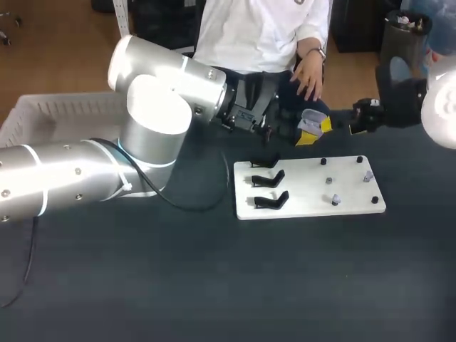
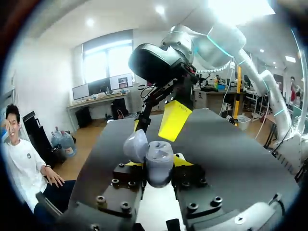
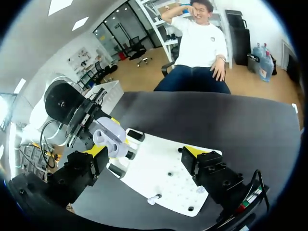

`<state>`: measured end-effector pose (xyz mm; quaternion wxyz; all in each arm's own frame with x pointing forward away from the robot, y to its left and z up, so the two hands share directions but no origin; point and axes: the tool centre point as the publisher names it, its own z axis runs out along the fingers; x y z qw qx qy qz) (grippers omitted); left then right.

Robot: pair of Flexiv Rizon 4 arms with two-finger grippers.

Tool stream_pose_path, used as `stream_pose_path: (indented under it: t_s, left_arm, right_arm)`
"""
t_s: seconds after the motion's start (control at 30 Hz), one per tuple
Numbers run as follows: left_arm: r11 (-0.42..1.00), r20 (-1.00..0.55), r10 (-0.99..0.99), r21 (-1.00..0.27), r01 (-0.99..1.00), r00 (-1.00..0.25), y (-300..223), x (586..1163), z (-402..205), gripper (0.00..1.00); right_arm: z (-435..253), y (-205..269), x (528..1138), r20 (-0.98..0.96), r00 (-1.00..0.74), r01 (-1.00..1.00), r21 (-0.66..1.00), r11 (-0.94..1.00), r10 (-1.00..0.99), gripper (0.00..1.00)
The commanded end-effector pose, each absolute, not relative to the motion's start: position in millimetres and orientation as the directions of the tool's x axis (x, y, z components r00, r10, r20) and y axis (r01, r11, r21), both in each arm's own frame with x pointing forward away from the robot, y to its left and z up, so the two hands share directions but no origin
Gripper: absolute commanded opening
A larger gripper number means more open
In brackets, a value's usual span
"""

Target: Pick up each earbud case from the left stands, insert the matching earbuds, close the lid, and place the case in the box.

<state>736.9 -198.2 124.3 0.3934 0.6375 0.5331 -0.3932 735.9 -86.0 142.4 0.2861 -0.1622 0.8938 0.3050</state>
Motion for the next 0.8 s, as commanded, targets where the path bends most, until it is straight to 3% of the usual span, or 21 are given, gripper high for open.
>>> stream_pose_path:
  t_s: [0.03,0.37,0.8]
  left_arm:
    - [-0.066,-0.946,0.306,0.091,0.994,0.107,-189.1,732.0,122.1,0.0]
    - [0.005,-0.981,0.178,0.083,0.997,0.081,-174.3,740.6,130.3,0.0]
    - [-0.004,-0.992,0.069,0.103,0.995,0.103,-167.0,748.2,138.4,0.0]
  right_arm:
    - [152.8,-92.9,729.0,-0.629,-0.765,-0.472,0.404,0.783,-0.137,1.0]
    - [163.9,-117.9,710.0,-0.558,-0.783,-0.466,0.231,0.854,-0.277,1.0]
    - [134.1,-155.5,687.6,-0.429,-0.851,-0.347,0.024,0.938,-0.304,1.0]
